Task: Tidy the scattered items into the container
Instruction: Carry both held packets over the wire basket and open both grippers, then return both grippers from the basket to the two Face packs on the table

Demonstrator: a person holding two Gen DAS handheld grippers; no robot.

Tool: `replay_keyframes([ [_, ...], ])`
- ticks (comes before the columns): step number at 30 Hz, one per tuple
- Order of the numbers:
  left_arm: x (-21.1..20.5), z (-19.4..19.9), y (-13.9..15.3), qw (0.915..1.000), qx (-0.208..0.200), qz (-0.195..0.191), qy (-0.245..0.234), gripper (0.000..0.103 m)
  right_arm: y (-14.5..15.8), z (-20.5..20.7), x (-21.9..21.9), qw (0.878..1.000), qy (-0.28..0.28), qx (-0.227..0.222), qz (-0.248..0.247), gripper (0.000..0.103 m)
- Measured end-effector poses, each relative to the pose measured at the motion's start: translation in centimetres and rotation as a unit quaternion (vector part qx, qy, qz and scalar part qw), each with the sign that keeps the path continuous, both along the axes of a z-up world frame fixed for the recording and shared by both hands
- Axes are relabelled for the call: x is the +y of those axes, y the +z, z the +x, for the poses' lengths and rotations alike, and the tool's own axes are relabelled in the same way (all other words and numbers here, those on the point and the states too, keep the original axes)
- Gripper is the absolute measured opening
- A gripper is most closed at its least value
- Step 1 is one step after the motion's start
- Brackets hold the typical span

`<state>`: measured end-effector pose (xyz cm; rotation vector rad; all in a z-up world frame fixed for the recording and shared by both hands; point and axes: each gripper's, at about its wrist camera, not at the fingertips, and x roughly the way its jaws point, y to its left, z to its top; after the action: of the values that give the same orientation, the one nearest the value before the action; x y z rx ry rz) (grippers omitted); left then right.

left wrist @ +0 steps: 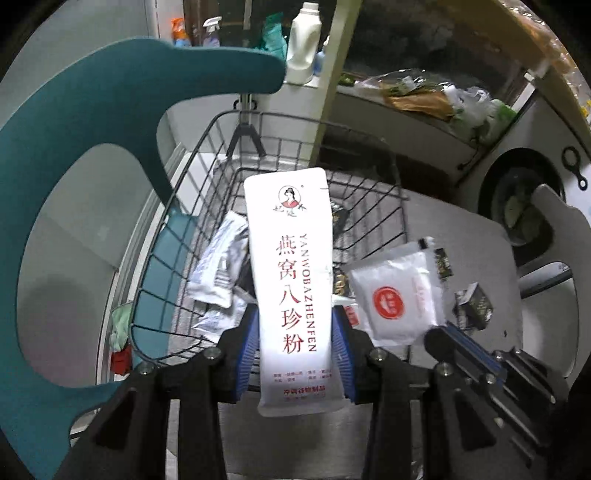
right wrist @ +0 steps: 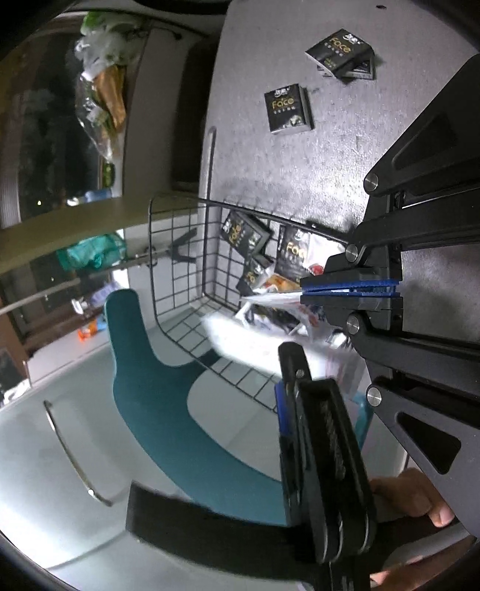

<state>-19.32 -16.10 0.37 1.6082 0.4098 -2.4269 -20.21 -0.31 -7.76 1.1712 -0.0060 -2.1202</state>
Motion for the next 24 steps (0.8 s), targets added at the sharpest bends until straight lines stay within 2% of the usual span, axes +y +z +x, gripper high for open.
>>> replay_keyframes([
  [2, -0.4, 0.6, 0.1, 0.9999, 0.009, 0.008, 0.006, 0.049, 0.0, -0.3, 0.4, 1.000, -0.003, -0.001, 0.000, 0.004],
  [4, -0.8, 1.5, 0.2, 0.9994, 0.021, 0.026, 0.009, 0.064, 0.1, -0.4, 1.2, 1.000, -0.009, 0.000, -0.001, 0.004],
  [7, -0.5, 1.0, 0.3, 0.9995, 0.026, 0.013, 0.009, 0.064, 0.6, -0.9, 3.3, 1.000, -0.024, 0.007, 0.002, 0.004],
  [13, 2.7, 0.0, 1.3, 0.9986, 0.035, 0.026, -0.031, 0.064, 1.4, -1.5, 10.5, 0.994, -0.086, 0.047, 0.045, 0.006],
  [15, 4.6, -0.3, 1.6, 0.9976, 0.037, 0.026, -0.052, 0.064, 1.3, -1.9, 13.3, 0.990, -0.110, 0.062, 0.068, 0.018],
  [16, 6.0, -0.5, 1.6, 0.9965, 0.036, 0.030, -0.069, 0.064, 0.9, -2.2, 14.9, 0.987, -0.125, 0.064, 0.080, 0.036],
  [17, 7.2, -0.6, 1.7, 0.9954, 0.037, 0.034, -0.082, 0.064, 0.7, -2.6, 16.1, 0.986, -0.133, 0.060, 0.082, 0.060],
  [19, 9.7, -1.0, 1.6, 0.9932, 0.038, 0.036, -0.105, 0.067, -0.3, -3.3, 18.3, 0.984, -0.150, 0.051, 0.083, 0.076],
  [24, 15.4, -2.8, -0.1, 0.9877, 0.030, 0.041, -0.148, 0.071, -3.6, -5.0, 19.8, 0.979, -0.140, 0.051, 0.137, 0.076],
])
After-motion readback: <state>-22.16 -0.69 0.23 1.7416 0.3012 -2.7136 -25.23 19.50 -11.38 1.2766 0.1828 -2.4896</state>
